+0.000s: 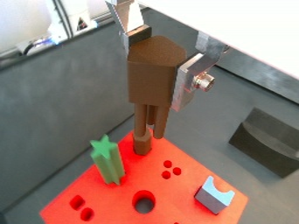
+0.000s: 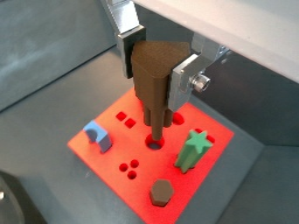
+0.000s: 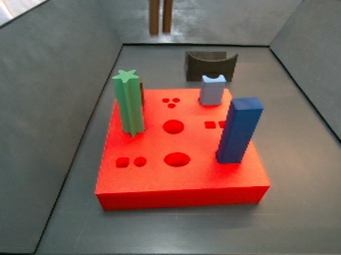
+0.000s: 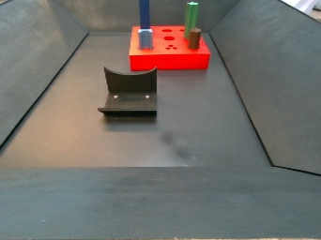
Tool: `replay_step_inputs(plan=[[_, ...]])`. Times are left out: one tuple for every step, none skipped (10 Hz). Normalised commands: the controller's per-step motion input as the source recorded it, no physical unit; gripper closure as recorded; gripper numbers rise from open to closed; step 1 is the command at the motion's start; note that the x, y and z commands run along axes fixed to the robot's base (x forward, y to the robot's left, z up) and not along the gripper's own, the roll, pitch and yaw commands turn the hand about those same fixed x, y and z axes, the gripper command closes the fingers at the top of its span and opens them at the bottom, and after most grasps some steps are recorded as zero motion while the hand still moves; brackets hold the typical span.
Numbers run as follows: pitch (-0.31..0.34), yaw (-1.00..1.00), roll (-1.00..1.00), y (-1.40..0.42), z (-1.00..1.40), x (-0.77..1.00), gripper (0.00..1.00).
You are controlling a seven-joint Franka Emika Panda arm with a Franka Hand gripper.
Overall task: Pick up the 3 prong object. Move up. Move to above the board. Insert the 3 prong object.
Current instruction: Insert the 3 prong object.
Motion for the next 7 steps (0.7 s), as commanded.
replay_step_inputs(plan=[[-0.037, 0.55, 0.22, 0.16, -0.79, 0.13, 1.0], [-0.006, 0.51, 0.22, 0.15, -0.69, 0.11, 1.0], [0.0, 0.37, 0.18, 0.17, -0.52, 0.0, 1.0], [-0.019, 0.0, 0.0, 0.0, 0.0, 0.0, 1.0], [-0.026, 0.0, 0.0, 0.0, 0.0, -0.03, 1.0], [-0.084, 0.0, 0.0, 0.03, -0.05, -0.11, 1.0], [-0.083, 0.0, -0.01, 0.08, -0.02, -0.11, 1.0]])
